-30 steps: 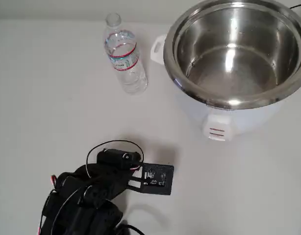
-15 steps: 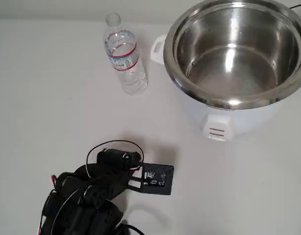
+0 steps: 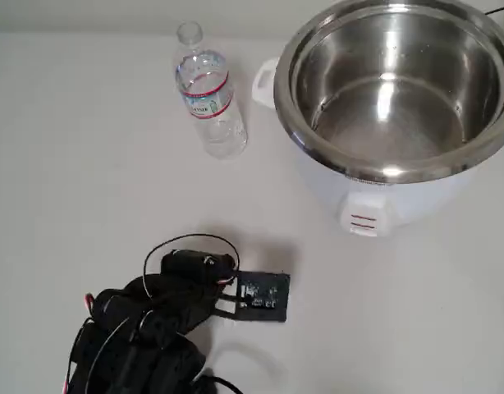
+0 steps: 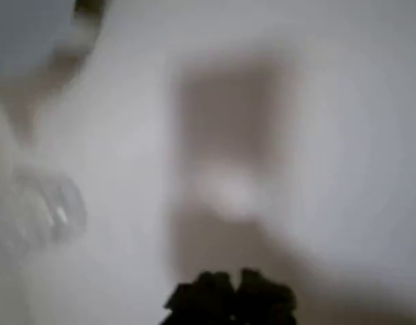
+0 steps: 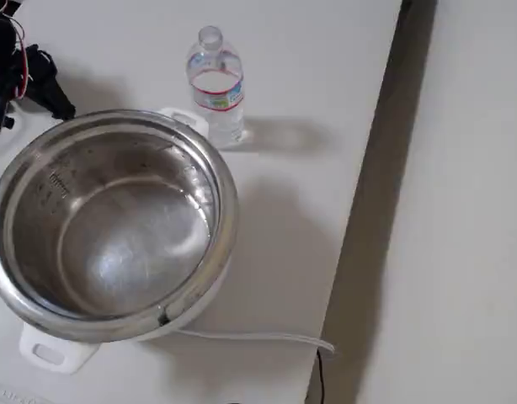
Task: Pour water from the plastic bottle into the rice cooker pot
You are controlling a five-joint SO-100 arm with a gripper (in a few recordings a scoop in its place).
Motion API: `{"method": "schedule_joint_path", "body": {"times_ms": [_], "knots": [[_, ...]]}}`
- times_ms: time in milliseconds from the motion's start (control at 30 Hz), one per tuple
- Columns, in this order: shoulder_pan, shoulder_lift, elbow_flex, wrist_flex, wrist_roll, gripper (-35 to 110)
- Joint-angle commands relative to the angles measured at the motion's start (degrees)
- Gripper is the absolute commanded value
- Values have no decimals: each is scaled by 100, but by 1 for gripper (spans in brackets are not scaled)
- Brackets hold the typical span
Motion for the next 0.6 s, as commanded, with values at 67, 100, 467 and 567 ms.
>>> {"method": "schedule_joint_path", "body": {"times_ms": [67,100,467,567], "knots": [[-2303,79,88,369,-3340,3],[-2531,88,88,325,-3480,3],[-2118,-44,510,-3753,-6161,33],[-2030,-1336,510,-5493,-6706,37]]}}
